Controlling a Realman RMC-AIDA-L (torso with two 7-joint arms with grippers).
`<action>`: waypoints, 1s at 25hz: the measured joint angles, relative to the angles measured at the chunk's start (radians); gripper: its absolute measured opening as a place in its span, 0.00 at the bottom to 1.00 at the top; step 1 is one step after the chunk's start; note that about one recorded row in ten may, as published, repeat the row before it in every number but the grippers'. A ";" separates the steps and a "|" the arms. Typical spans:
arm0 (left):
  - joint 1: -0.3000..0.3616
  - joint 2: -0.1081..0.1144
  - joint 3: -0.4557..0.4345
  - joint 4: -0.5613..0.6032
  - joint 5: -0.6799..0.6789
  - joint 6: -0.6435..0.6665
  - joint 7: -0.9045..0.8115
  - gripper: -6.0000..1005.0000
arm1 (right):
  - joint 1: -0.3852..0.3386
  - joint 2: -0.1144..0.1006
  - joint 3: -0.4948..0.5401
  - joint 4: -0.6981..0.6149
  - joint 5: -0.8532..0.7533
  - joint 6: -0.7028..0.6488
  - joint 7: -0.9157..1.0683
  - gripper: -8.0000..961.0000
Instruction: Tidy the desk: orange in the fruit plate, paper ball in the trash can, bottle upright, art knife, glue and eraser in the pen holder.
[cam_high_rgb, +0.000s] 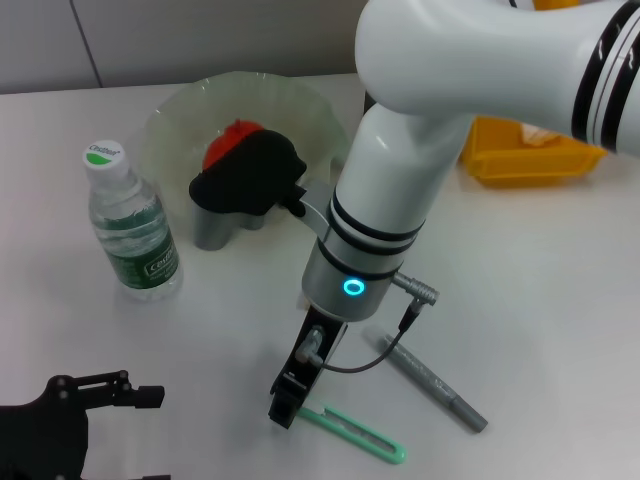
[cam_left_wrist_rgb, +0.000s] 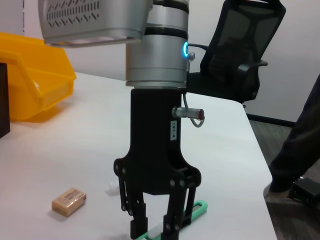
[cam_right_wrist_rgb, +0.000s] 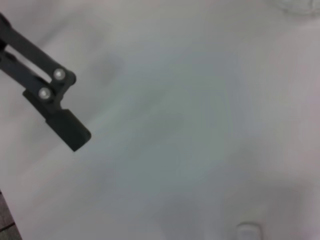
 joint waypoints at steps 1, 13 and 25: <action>0.000 -0.001 0.000 0.000 0.001 0.000 0.000 0.84 | 0.000 0.000 -0.004 0.001 0.004 0.003 -0.001 0.45; -0.014 -0.008 0.000 0.000 0.024 -0.008 -0.001 0.84 | -0.001 0.000 -0.011 0.023 0.004 0.011 -0.002 0.44; -0.015 -0.008 -0.009 0.000 0.024 -0.012 -0.002 0.84 | -0.023 -0.009 0.027 -0.033 -0.027 -0.036 -0.025 0.19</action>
